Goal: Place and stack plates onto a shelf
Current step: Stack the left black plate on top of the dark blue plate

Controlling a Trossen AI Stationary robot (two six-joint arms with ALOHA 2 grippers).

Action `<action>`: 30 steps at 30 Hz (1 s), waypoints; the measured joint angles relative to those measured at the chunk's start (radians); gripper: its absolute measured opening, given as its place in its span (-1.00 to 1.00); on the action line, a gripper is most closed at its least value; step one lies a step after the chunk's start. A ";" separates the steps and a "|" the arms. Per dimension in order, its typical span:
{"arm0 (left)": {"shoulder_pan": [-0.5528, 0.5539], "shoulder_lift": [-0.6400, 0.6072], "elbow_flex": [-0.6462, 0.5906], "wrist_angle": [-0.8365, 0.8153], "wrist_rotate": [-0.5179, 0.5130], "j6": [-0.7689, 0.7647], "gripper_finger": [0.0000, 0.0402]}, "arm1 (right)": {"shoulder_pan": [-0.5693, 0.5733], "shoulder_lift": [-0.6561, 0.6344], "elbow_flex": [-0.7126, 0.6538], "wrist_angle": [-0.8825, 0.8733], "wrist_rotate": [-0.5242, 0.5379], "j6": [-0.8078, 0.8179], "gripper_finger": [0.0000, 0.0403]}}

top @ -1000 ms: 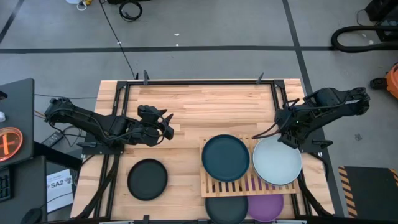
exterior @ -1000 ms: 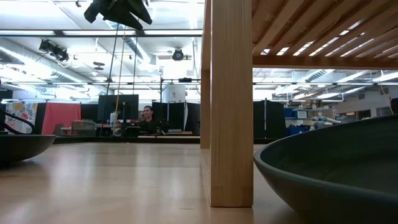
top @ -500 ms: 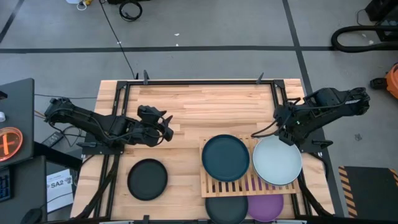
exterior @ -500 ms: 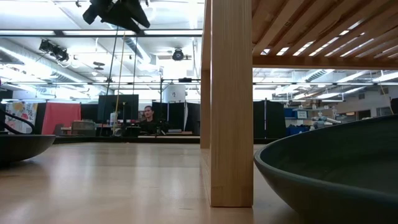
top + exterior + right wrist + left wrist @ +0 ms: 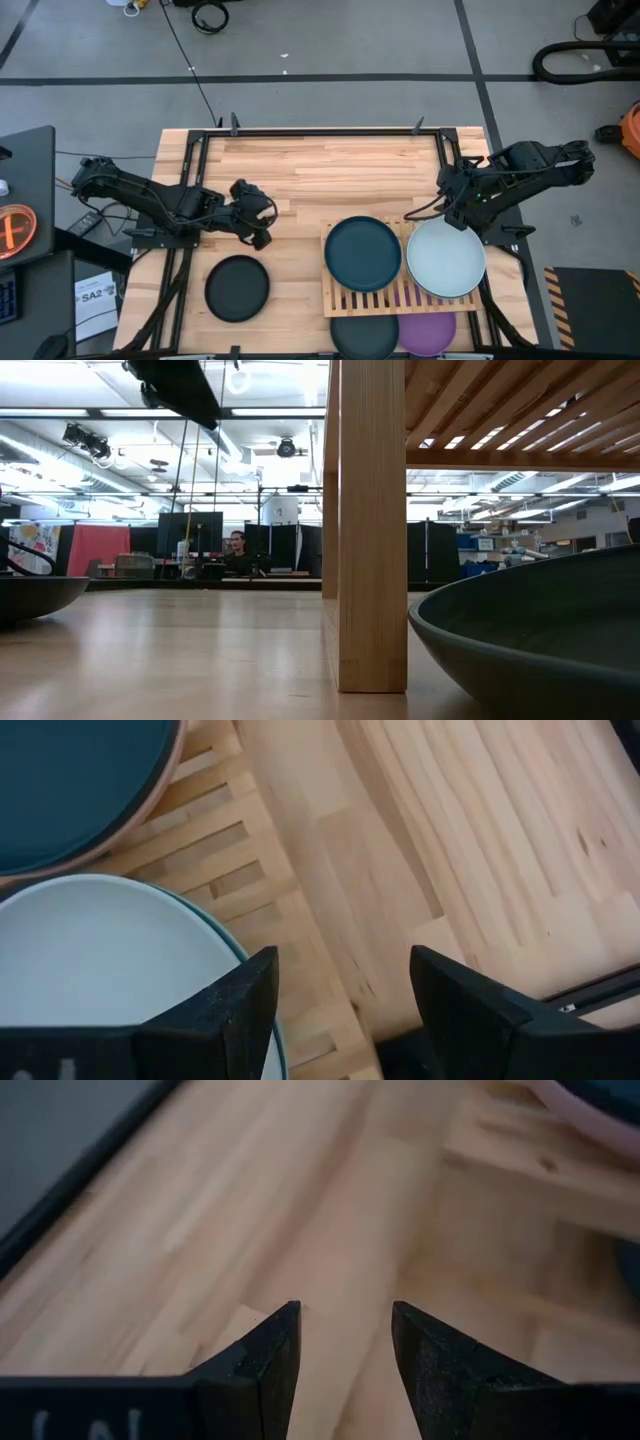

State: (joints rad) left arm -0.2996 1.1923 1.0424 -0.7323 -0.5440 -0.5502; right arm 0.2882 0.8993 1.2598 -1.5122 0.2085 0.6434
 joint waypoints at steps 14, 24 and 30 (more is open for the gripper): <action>0.000 0.000 0.000 -0.009 0.305 0.249 -0.18 | 0.000 0.000 0.000 0.001 0.000 0.000 0.15; -0.002 0.049 -0.004 -0.105 0.334 0.249 -0.18 | 0.000 0.000 0.000 0.003 0.000 0.000 0.15; -0.002 0.160 -0.004 -0.137 0.413 0.311 -0.18 | 0.000 0.000 0.000 0.020 0.000 -0.012 0.15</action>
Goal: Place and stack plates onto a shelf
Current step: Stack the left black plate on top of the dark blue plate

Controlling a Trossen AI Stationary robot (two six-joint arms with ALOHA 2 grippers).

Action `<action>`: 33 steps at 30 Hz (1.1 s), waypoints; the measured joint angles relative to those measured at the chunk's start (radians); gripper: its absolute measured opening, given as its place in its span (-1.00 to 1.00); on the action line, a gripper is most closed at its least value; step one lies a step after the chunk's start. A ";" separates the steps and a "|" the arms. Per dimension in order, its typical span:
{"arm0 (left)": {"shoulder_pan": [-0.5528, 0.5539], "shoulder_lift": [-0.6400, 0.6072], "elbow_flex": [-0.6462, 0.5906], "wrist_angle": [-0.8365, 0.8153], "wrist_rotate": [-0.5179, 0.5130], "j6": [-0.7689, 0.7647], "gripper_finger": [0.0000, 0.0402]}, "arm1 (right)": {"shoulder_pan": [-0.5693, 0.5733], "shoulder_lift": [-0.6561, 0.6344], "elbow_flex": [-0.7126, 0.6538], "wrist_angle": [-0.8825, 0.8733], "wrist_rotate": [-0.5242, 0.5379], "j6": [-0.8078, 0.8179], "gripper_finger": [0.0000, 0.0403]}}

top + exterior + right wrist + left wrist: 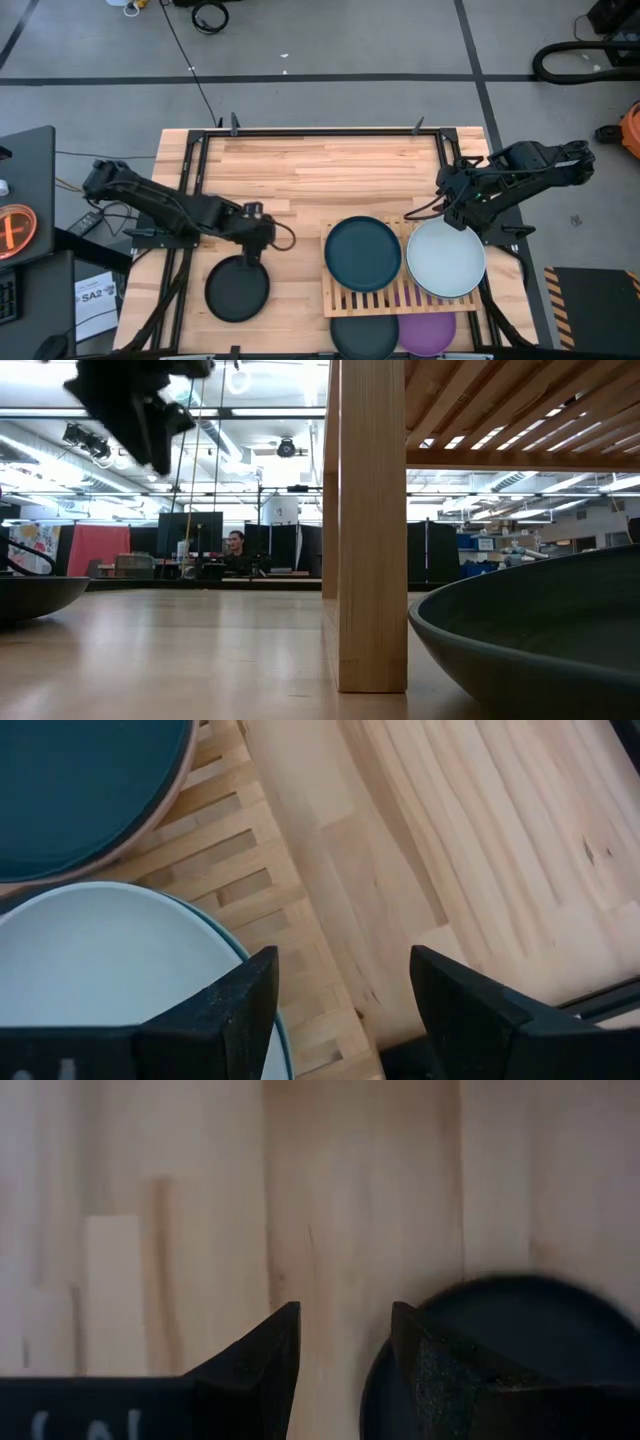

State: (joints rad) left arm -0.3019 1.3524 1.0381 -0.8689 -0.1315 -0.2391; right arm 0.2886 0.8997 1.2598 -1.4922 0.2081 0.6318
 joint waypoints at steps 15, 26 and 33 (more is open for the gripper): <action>0.000 0.263 0.000 -0.023 0.184 0.106 -0.18 | 0.000 0.012 0.000 0.003 0.000 -0.007 0.15; 0.000 0.380 0.000 -0.019 0.209 0.173 -0.18 | 0.000 0.013 0.000 0.003 0.000 -0.007 0.15; 0.000 0.434 0.000 -0.013 0.262 0.176 -0.18 | 0.000 0.013 0.000 0.003 0.000 -0.007 0.15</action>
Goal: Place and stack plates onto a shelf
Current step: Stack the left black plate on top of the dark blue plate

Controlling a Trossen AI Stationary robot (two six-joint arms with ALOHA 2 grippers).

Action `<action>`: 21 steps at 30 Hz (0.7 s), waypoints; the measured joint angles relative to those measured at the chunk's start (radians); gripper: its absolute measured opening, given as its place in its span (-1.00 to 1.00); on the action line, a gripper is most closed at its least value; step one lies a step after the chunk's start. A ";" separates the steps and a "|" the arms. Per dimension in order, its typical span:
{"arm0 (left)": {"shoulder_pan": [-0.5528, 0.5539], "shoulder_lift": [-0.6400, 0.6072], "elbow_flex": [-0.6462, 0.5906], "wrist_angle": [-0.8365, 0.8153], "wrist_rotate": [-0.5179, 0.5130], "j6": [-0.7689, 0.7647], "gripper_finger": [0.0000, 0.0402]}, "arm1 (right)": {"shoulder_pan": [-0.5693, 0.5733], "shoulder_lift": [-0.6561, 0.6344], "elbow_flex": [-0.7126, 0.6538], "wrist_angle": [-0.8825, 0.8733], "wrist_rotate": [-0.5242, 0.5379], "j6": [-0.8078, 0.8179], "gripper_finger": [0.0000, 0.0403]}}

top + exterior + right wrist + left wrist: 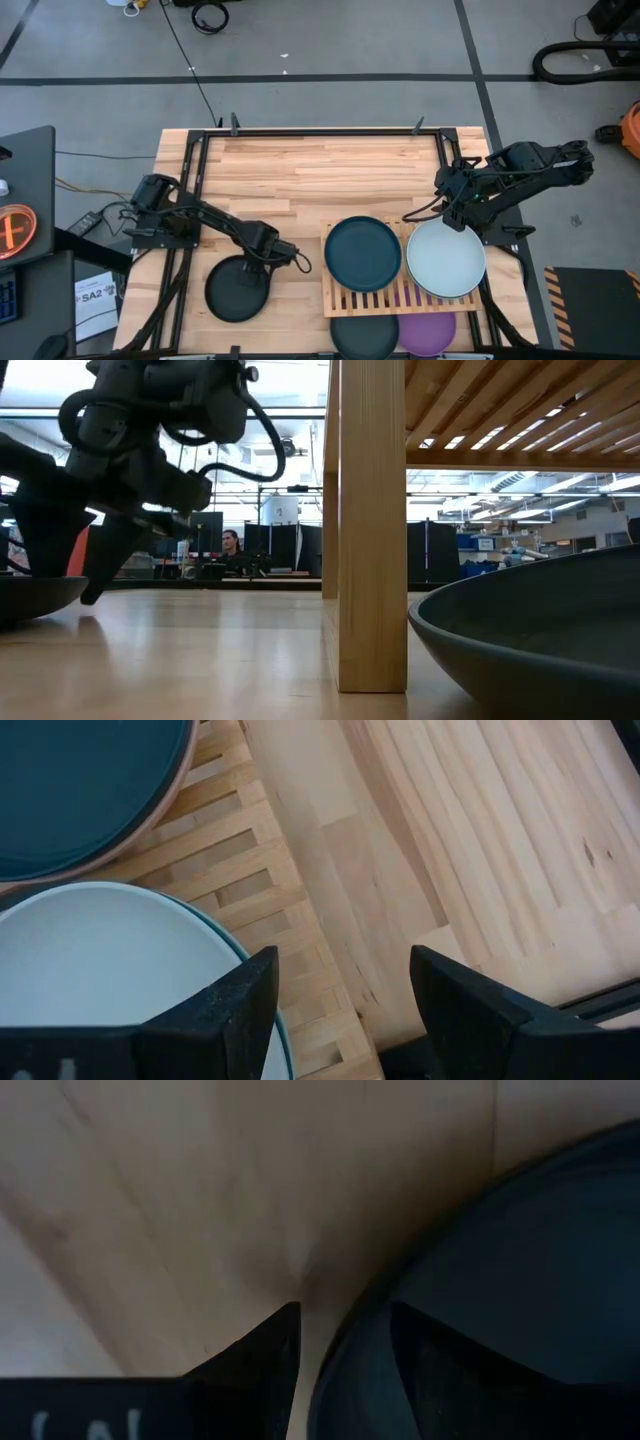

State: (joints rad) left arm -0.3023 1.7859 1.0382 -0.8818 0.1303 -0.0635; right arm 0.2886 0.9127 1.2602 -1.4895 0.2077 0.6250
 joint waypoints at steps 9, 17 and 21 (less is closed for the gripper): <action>0.000 0.014 0.000 0.002 0.007 0.035 -0.37 | 0.000 0.000 0.000 0.000 0.000 0.000 0.15; 0.000 0.013 0.001 0.001 0.014 0.038 -0.65 | 0.000 0.000 0.000 0.000 0.000 0.000 0.15; 0.000 0.013 0.002 0.002 0.020 0.038 -0.73 | 0.000 0.000 0.000 0.000 0.000 0.000 0.15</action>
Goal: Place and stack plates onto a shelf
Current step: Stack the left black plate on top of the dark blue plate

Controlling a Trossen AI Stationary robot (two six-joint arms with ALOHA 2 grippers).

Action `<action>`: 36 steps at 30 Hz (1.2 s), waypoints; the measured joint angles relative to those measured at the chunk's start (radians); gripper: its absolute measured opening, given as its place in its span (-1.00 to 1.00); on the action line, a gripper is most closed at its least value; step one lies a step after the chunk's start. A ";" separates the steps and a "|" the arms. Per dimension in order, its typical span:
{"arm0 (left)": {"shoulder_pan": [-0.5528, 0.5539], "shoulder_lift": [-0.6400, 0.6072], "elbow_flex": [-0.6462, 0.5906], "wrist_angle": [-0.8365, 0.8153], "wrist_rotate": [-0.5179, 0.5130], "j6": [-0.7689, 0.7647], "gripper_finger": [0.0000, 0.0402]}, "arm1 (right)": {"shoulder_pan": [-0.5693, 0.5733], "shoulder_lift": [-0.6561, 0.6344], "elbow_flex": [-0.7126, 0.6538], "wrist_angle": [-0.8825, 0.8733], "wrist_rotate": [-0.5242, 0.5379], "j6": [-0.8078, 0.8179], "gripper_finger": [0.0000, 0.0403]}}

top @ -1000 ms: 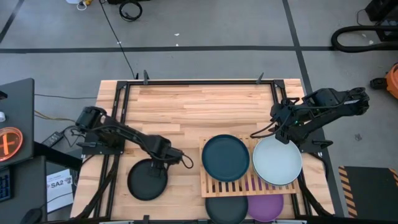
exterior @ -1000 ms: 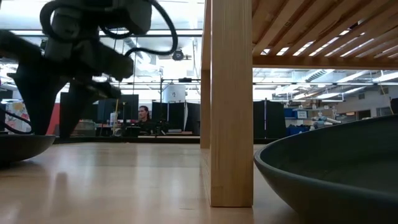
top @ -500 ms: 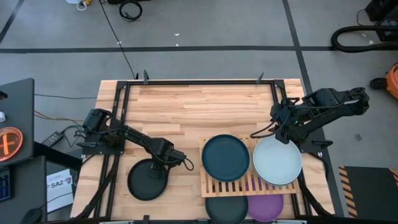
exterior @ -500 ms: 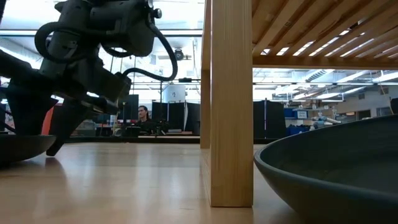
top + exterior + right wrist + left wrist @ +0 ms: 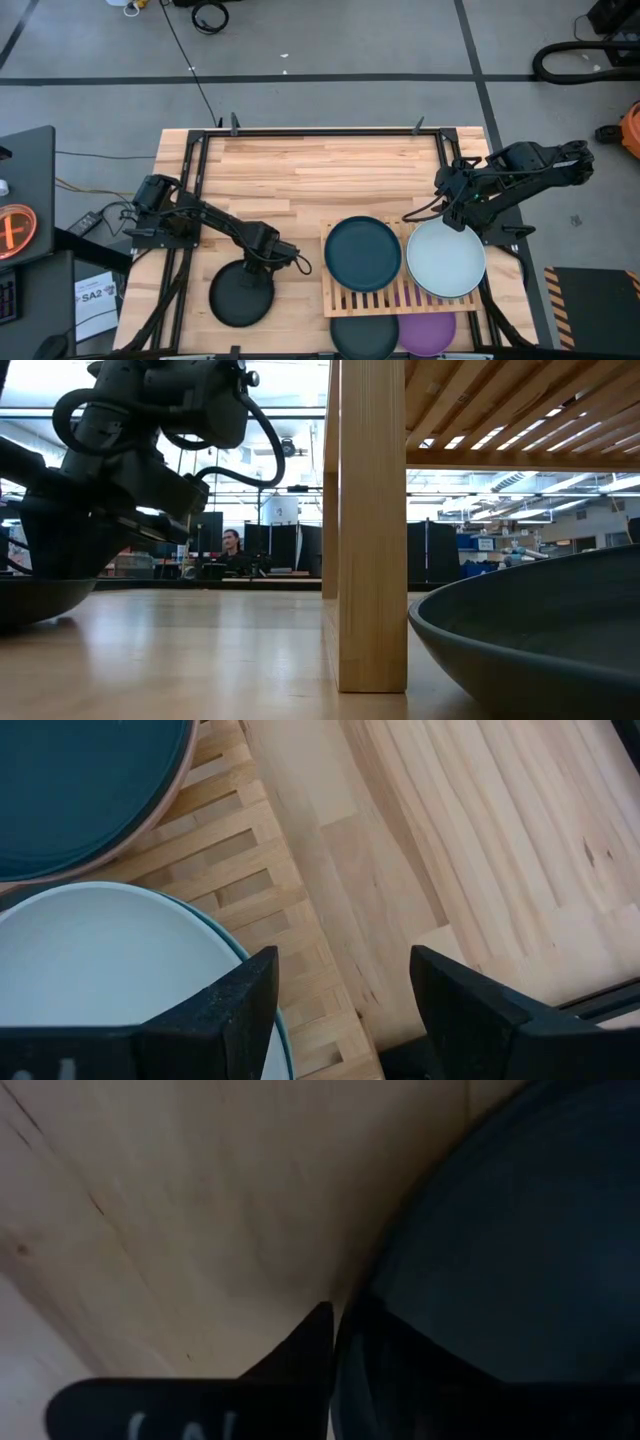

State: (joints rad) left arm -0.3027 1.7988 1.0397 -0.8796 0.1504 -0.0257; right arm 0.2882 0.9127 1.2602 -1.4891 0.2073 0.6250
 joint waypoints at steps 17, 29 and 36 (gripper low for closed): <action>0.000 0.000 0.000 -0.015 0.053 -0.042 -0.81 | 0.000 0.000 0.000 0.000 0.000 0.000 0.15; 0.001 -0.007 -0.001 -0.065 0.128 -0.071 -0.91 | 0.000 0.000 0.000 0.000 0.000 0.000 0.15; -0.005 -0.049 0.029 -0.127 0.150 -0.098 -0.92 | 0.000 0.000 0.000 0.001 0.000 0.000 0.15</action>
State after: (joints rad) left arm -0.3080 1.7501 1.0688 -1.0063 0.3003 -0.1240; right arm 0.2886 0.9127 1.2602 -1.4883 0.2073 0.6254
